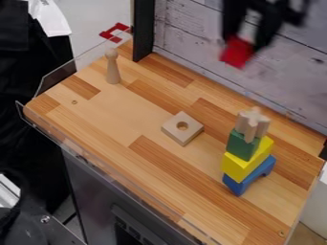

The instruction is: Put the red triangle on the cube with hole

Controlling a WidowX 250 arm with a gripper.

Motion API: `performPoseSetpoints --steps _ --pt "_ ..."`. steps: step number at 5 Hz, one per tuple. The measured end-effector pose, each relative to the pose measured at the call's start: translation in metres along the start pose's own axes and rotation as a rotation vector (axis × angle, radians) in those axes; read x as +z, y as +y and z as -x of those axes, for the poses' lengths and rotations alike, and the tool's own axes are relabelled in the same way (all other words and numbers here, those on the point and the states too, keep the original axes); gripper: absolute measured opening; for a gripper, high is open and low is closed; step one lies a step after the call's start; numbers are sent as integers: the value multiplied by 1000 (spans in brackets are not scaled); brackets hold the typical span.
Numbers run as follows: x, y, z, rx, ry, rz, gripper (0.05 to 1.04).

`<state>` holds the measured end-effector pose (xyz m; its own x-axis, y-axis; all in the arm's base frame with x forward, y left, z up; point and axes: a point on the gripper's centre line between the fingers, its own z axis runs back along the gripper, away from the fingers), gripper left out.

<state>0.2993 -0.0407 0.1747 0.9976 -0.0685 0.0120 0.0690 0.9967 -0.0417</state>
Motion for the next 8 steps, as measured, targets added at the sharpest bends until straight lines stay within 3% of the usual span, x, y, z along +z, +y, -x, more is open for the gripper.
performPoseSetpoints --steps 1,2,3,4,6,8 --pt "-4 43 -1 96 -12 20 513" --pt "-32 70 1 154 32 24 513" --pt "-55 81 1 155 59 -14 513" --pt "-81 88 5 163 31 -53 513" --pt "-115 68 9 87 34 8 513" --pt "-142 45 9 25 94 35 513"
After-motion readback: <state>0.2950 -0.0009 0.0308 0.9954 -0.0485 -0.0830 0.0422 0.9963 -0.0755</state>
